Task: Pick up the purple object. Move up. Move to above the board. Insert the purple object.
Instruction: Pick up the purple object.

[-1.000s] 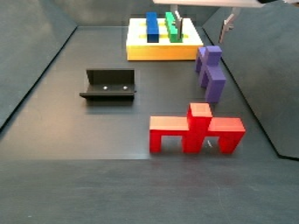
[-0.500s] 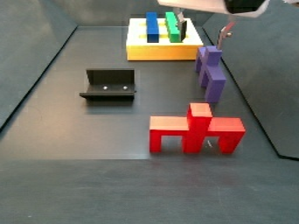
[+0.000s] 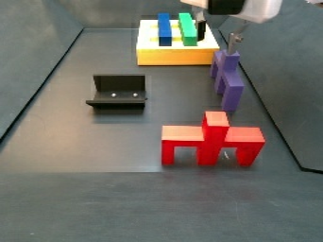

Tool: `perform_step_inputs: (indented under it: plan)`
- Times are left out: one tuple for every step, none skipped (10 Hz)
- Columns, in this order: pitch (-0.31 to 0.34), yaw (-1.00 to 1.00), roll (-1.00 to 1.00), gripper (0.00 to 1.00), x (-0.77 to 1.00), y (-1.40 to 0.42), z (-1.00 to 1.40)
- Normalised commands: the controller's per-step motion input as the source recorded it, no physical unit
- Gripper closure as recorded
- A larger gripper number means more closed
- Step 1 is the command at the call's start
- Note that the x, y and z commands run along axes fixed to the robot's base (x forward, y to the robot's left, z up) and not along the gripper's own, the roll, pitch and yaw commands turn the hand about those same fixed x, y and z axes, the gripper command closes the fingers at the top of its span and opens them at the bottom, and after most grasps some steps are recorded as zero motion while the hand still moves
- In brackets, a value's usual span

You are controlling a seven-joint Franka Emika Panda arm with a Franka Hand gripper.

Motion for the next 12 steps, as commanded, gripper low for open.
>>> perform_step_inputs:
  plan:
    - [0.027, -0.94, -0.09, 0.0, 0.02, -0.15, 0.0]
    - [0.019, -0.97, -0.08, 0.0, 0.03, -0.13, 0.0]
    - [0.019, -1.0, 0.0, 0.0, 0.0, 0.0, 0.0]
    - [0.014, -1.0, 0.0, 0.0, 0.0, 0.0, 0.0]
    - [0.0, -1.0, 0.0, 0.0, 0.0, 0.0, -0.07]
    - [0.0, -0.97, -0.01, 0.0, -0.09, 0.0, -0.22]
    - [-0.029, -0.83, -0.05, 0.0, -0.3, 0.0, -0.44]
    - [-0.061, -0.65, -0.12, 0.0, -0.51, 0.0, -0.57]
    - [-0.063, -0.54, -0.13, 0.0, -0.61, 0.0, -0.58]
    - [-0.041, -0.43, -0.09, 0.0, -0.63, -0.01, -0.41]
    - [-0.079, -0.07, -0.09, 0.0, -0.32, -0.02, -0.04]
    - [0.0, 0.0, -0.06, 0.0, 0.08, 0.0, -0.05]
